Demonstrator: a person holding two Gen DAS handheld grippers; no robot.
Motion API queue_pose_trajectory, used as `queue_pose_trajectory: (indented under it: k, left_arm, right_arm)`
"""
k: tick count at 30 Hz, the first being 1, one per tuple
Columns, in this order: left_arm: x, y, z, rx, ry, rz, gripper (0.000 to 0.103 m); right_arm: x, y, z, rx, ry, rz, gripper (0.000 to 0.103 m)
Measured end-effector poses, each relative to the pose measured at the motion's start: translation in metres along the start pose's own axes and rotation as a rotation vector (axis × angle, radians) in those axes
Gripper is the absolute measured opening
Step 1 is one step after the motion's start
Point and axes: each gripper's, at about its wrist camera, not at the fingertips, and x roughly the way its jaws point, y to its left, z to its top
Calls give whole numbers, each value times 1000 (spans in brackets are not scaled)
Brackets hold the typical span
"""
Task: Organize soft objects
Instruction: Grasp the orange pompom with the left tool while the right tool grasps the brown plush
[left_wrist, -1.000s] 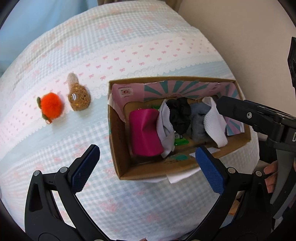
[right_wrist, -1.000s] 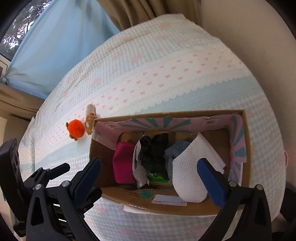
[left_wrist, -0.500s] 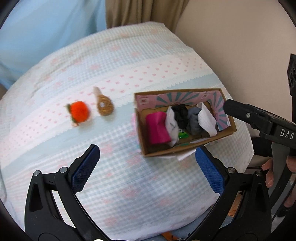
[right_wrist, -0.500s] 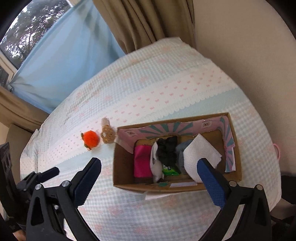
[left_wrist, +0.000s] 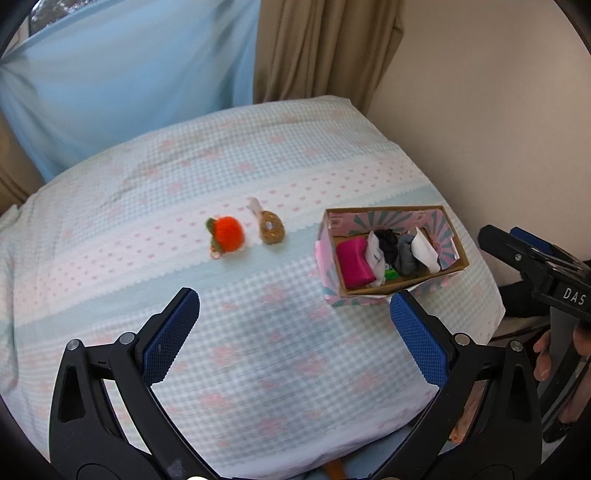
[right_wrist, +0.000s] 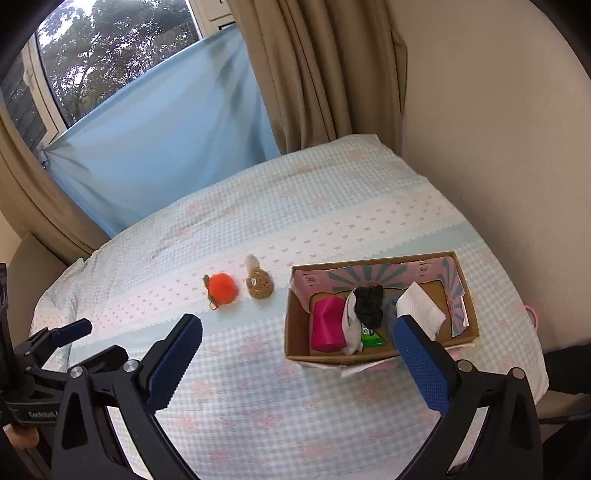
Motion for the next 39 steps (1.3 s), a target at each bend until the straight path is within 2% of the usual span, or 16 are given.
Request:
queue_pose_trajectory:
  k: [8,18,25,29,31,39]
  left_arm:
    - [-23,42,-16,53,-38,-21,103]
    - [0,93,-11,120,-31,-37,103]
    - [52,117,3,162,21,-19,103]
    - [87,124,16,203,40,-6,102]
    - [111,126,21,237,70,-23,103]
    - [201,133,35,358,153,1,102]
  right_arm:
    - [-15,35,-20,25,-22,-18,103]
    - [4,75,-27,84,-38,-85,103]
    - [47,108,-22,84,-37,-52,103]
    - [92,122,-17,87,-7,-27,103]
    - [113,123,-12,105,7,-15,103]
    - [210,128,9,155,92,-27,103]
